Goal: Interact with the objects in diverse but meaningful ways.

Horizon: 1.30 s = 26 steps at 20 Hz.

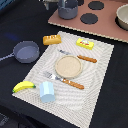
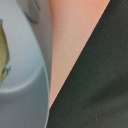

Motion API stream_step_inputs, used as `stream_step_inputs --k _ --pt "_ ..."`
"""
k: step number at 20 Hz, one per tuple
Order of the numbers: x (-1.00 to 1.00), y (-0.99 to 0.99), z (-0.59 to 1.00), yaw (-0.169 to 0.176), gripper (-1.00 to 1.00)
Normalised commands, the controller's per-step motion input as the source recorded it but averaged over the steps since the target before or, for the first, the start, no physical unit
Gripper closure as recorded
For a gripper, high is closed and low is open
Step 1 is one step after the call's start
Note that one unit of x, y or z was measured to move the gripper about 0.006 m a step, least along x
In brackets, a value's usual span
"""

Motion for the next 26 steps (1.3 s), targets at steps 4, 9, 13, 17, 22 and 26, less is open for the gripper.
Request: stream_step_inputs --k 4,9,13,17,22,26 --pt "0.0 0.2 -0.28 -0.004 -1.0" --pt "0.0 0.2 -0.22 -0.003 1.0" --pt "0.0 0.2 -0.17 -0.003 1.0" --pt "0.0 0.18 -0.19 -0.005 1.0" --pt "0.0 0.17 -0.2 -0.009 1.0" --pt "0.0 0.18 -0.19 -0.012 1.0"
